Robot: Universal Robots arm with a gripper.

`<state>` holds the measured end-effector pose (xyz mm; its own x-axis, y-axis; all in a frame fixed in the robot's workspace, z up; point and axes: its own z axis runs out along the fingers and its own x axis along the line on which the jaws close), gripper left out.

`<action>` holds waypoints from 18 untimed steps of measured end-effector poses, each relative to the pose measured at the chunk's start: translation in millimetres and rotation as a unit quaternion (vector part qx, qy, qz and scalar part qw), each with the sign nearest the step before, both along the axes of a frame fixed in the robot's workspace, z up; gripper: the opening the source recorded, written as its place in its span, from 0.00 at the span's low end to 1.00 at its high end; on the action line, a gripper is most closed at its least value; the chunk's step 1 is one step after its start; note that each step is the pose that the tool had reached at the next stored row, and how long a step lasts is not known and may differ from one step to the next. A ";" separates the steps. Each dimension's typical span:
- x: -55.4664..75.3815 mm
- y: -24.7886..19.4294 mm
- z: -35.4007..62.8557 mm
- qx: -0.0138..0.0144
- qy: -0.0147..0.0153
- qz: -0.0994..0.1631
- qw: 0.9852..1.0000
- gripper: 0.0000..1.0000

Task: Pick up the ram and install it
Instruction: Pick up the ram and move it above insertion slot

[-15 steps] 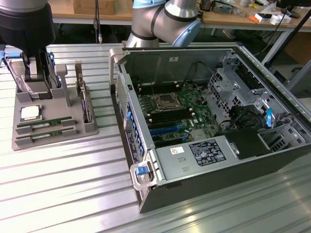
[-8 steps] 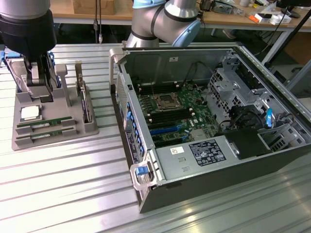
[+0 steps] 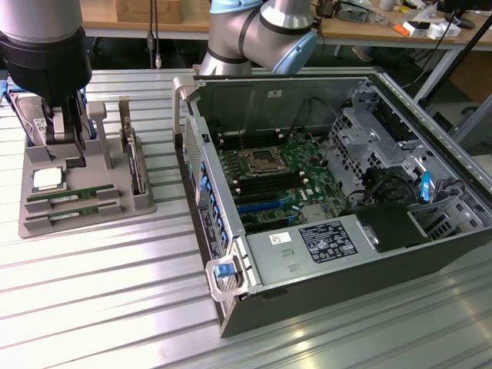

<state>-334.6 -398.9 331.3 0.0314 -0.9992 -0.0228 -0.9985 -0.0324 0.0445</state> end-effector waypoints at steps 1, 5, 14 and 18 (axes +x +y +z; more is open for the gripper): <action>0.0 0.0 -1.6 0.000 0.000 0.000 1.000 0.36; 0.0 0.0 -6.1 0.000 0.000 0.000 1.000 0.36; 0.0 0.0 -18.2 0.000 0.000 0.000 1.000 0.36; 0.0 0.0 -22.9 0.000 0.000 0.000 1.000 0.36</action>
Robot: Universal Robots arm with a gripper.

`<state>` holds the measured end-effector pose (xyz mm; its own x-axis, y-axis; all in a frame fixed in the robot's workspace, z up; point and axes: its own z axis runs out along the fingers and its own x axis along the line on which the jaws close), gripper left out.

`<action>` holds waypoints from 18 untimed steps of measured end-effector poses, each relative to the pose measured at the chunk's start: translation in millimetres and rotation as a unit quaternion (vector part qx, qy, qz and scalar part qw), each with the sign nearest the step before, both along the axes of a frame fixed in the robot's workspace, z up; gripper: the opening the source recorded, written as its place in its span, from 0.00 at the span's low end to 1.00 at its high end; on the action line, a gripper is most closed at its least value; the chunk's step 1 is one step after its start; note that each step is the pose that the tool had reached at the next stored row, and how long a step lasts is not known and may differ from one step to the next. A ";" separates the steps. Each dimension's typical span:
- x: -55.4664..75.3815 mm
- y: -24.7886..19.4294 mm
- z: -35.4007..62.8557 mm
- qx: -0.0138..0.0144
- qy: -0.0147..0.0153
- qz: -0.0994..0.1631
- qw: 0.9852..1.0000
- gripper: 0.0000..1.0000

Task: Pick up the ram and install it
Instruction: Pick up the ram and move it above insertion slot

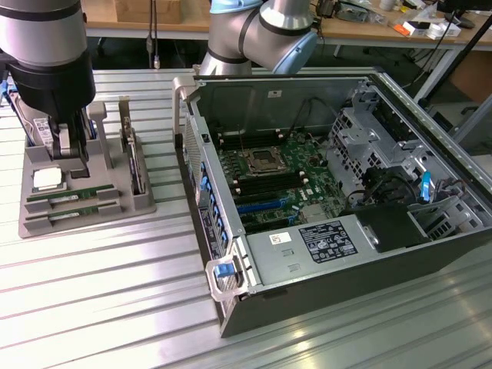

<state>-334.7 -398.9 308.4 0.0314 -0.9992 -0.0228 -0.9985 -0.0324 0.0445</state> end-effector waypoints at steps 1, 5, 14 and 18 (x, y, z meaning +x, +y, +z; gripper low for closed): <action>0.0 0.0 -1.0 0.000 0.000 0.000 1.000 0.36; 0.0 0.0 -6.7 0.000 0.000 0.000 1.000 0.36; 0.0 0.0 -15.9 0.000 0.000 0.000 1.000 0.36; 0.0 0.0 -19.2 0.000 0.000 0.000 1.000 0.36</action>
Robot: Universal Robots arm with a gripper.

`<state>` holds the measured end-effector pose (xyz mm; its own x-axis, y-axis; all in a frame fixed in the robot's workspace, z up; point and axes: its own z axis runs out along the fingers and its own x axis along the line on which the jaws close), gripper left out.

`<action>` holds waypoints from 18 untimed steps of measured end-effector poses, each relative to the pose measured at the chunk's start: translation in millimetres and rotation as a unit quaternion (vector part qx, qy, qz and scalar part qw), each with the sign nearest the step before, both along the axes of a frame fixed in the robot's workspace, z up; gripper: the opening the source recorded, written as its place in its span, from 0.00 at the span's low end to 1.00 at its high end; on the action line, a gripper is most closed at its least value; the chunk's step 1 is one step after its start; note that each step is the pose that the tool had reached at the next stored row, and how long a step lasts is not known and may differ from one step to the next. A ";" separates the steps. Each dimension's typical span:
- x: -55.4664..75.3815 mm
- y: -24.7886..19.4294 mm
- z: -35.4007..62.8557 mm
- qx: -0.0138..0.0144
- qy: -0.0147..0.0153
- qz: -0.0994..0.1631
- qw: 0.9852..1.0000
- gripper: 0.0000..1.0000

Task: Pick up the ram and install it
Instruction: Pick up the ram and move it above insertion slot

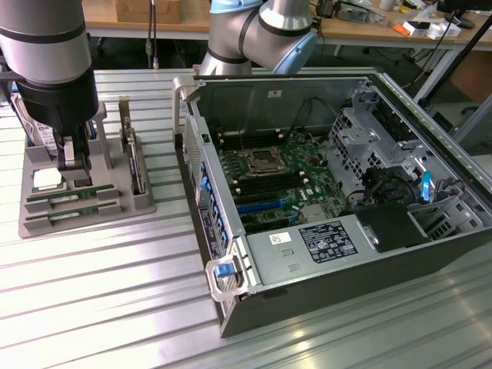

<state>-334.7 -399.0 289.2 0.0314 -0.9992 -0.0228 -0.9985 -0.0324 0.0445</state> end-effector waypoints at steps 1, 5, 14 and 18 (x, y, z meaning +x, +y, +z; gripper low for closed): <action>0.0 0.0 -0.9 0.000 0.000 0.000 1.000 0.36; 0.0 0.0 -3.4 0.000 0.000 0.000 1.000 0.36; -2.4 0.0 -11.4 0.000 0.000 0.000 1.000 0.36; -2.9 0.0 -13.8 0.000 0.000 0.000 1.000 0.36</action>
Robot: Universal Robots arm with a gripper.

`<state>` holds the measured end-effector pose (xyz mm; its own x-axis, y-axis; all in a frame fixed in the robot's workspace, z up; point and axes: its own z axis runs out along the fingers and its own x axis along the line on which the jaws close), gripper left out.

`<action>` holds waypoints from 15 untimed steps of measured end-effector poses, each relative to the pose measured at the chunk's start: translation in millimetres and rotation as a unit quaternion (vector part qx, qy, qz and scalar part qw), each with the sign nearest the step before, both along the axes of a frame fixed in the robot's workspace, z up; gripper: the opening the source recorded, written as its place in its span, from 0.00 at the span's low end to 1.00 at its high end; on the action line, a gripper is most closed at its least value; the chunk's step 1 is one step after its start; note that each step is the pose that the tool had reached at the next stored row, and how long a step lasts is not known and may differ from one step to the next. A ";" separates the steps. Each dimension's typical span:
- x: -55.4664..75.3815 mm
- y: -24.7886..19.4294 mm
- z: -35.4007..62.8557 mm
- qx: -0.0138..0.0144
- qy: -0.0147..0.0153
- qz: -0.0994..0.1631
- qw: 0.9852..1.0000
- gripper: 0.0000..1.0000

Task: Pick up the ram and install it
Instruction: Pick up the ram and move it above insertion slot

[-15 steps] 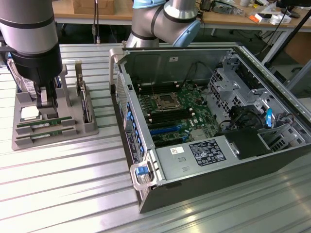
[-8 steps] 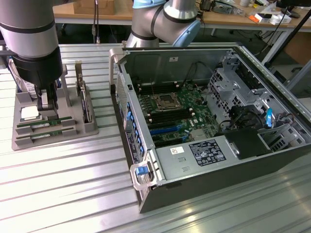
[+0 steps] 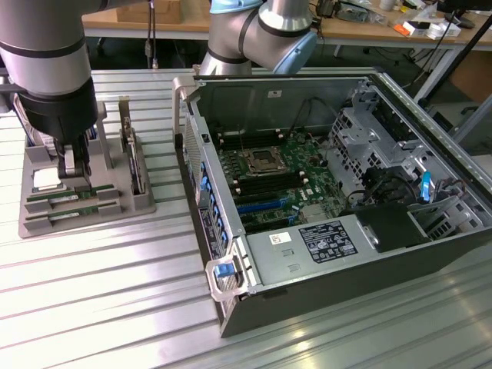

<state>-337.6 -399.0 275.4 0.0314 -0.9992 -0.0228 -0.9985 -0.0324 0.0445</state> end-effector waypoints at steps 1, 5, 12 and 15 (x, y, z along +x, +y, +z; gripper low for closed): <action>0.0 0.0 -0.3 0.000 0.000 0.000 1.000 0.36; 0.0 0.0 -2.8 0.000 0.000 0.000 1.000 0.36; 0.0 0.0 -6.4 0.000 0.000 0.000 1.000 0.36; -0.1 0.0 -9.8 0.000 0.000 0.000 1.000 0.36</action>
<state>-337.7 -399.0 265.6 0.0314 -0.9992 -0.0227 -0.9985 -0.0324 0.0446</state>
